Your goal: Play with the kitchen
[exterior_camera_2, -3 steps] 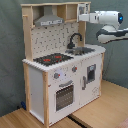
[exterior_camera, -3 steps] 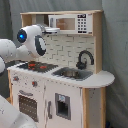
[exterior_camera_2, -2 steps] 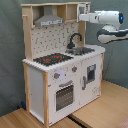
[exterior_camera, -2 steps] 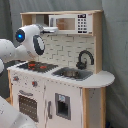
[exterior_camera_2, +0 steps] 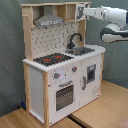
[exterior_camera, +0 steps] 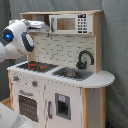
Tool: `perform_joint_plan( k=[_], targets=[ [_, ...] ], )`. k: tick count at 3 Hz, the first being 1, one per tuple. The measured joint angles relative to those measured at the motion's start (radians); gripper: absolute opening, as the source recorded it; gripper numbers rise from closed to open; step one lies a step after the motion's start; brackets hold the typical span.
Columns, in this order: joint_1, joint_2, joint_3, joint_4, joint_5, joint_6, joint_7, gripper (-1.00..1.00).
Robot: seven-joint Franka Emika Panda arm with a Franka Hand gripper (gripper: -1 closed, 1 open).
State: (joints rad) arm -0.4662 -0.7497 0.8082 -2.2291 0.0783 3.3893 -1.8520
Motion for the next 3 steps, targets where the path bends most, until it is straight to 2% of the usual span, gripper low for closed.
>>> perform_joint_plan(
  k=[1,3],
  targets=[
    [-0.005,-0.027,0.015,0.028,0.001,0.007,0.105,1.0],
    [-0.08,-0.03,0.058,0.06,0.009,0.022,0.305,1.0]
  ],
)
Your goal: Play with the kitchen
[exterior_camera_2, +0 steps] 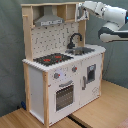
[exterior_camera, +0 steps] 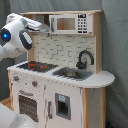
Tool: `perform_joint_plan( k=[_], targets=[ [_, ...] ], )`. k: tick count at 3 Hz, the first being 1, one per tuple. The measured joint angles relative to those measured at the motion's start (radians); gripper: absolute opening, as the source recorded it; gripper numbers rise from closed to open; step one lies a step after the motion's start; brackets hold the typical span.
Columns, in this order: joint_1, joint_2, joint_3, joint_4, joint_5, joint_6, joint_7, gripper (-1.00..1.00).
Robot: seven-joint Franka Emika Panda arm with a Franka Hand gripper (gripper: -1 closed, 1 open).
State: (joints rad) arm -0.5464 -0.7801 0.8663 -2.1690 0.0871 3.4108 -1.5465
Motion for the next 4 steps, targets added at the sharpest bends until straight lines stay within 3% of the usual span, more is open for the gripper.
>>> perform_joint_plan(
  k=[2,4],
  targets=[
    [-0.115,-0.007,0.083,0.044,0.002,0.013,0.189,1.0],
    [-0.233,-0.044,0.177,0.093,0.012,0.013,0.403,1.0]
  ],
)
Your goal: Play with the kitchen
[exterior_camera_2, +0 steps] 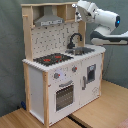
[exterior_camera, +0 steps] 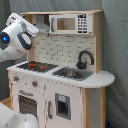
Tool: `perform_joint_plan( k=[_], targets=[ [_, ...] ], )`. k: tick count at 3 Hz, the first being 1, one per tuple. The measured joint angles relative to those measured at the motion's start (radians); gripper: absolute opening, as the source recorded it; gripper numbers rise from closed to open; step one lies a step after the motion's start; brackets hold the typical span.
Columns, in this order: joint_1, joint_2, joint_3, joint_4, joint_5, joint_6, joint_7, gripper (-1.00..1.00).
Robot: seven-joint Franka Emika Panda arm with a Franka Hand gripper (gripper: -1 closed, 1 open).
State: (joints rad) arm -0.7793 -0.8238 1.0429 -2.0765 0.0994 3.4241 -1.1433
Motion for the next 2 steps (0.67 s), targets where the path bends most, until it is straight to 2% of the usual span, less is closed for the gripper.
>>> perform_joint_plan(
  k=[2],
  targets=[
    [-0.109,-0.083,0.066,0.04,0.028,-0.003,0.227,1.0]
  ],
)
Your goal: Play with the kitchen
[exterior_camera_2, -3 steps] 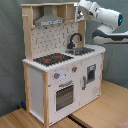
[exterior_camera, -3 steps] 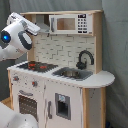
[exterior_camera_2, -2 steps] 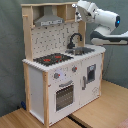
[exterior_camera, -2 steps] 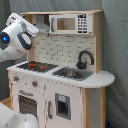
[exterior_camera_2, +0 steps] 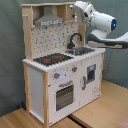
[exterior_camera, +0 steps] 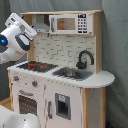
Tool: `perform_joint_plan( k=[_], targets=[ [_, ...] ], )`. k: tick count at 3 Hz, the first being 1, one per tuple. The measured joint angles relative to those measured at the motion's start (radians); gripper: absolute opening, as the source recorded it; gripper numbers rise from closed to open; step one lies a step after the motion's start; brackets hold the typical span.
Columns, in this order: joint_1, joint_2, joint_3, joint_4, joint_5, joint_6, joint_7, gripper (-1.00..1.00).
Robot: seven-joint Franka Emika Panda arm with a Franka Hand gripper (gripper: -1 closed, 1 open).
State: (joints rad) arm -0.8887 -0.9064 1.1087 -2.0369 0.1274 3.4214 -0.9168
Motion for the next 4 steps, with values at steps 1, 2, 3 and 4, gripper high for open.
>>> perform_joint_plan(
  k=[1,2,3,4],
  targets=[
    [-0.041,-0.055,0.012,0.013,0.02,-0.012,0.109,1.0],
    [-0.07,-0.115,0.013,0.022,0.038,-0.042,0.215,1.0],
    [-0.09,-0.173,0.011,0.03,0.057,-0.09,0.314,1.0],
    [-0.107,-0.229,0.01,0.038,0.071,-0.155,0.411,1.0]
  ],
)
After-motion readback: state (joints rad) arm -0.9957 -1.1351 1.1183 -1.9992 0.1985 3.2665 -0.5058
